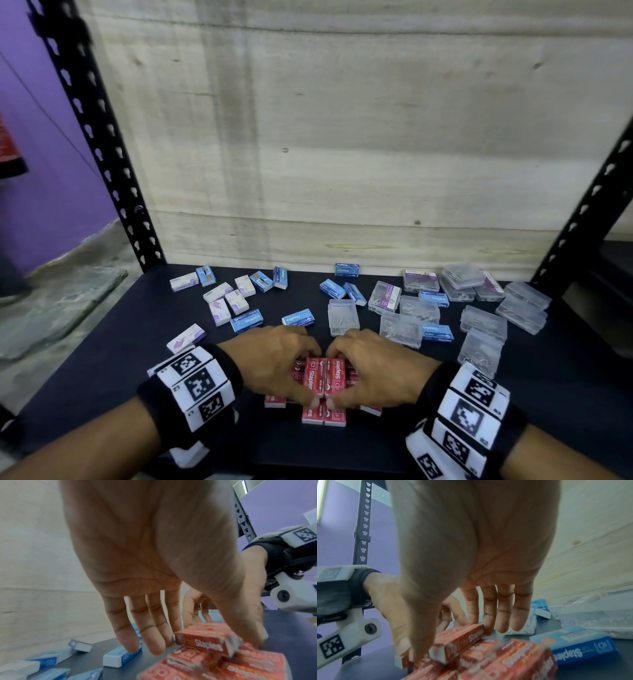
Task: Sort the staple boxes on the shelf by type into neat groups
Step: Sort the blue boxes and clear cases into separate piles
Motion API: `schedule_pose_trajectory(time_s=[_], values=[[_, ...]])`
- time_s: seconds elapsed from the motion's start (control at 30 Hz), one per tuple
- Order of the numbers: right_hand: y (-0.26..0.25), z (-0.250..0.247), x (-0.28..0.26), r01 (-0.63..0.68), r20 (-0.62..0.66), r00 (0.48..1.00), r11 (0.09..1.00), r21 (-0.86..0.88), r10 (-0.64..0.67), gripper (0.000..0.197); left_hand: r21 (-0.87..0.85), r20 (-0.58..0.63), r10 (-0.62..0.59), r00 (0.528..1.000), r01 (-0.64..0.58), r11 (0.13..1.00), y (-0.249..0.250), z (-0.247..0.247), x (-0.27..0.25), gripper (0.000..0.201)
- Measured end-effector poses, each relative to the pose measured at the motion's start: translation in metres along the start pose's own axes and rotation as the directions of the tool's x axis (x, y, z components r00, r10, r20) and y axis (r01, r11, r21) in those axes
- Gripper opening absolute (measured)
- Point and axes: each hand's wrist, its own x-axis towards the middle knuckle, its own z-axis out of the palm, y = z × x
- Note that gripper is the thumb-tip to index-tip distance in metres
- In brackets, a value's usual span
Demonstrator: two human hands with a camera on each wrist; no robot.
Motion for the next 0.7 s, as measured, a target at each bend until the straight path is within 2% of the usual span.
schedule_pose_trajectory(time_s=[0.13, 0.47, 0.7], values=[[0.002, -0.013, 0.004, 0.009, 0.030, 0.999, 0.999, 0.033, -0.010, 0.081, -0.099, -0.010, -0.033, 0.999, 0.032, 0.995, -0.016, -0.009, -0.001, 0.083], [0.000, -0.050, 0.075, -0.024, 0.001, 1.000, 0.999, -0.048, 0.024, 0.054, -0.017, -0.043, -0.284, 0.958, 0.284, 0.959, -0.107, -0.034, 0.001, 0.052], [-0.002, -0.064, 0.146, -0.026, 0.043, 0.999, 0.992, -0.121, 0.031, 0.053, 0.049, -0.056, -0.428, 0.902, 0.431, 0.901, -0.177, -0.040, 0.010, 0.051]])
